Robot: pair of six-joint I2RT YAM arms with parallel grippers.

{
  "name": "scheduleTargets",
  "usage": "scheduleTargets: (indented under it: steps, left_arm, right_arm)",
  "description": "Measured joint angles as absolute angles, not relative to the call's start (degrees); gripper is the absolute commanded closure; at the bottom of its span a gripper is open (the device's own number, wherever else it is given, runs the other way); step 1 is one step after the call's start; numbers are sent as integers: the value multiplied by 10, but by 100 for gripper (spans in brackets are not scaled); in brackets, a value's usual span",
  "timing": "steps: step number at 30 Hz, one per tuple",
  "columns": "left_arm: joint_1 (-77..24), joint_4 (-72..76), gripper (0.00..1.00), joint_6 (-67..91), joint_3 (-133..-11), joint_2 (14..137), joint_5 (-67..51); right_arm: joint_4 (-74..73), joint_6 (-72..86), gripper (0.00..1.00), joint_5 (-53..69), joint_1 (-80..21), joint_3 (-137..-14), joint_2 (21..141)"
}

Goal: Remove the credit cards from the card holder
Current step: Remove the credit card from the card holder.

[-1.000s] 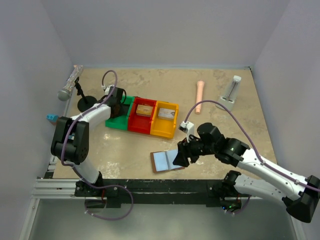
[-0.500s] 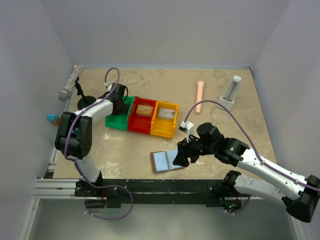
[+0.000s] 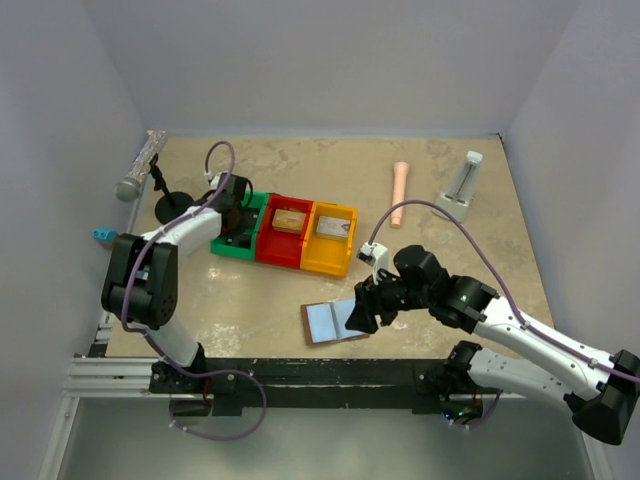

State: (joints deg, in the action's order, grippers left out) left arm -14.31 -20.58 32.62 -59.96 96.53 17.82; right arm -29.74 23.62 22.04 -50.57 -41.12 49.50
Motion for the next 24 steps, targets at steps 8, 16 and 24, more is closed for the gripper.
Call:
scheduleTargets:
  steps: [8, 16, 24]
  left_arm:
    - [-143, -203, 100, 326, -594, 957, 178]
    - [-150, -198, 100, 349, -545, 884, 180]
    - [-247, -200, 93, 374, -499, 718, 215]
  right_arm:
    - [-291, 240, 39, 221, -506, -411, 495]
    - [-291, 240, 38, 217, -506, -411, 495]
    - [-304, 251, 18, 114, -506, -407, 472]
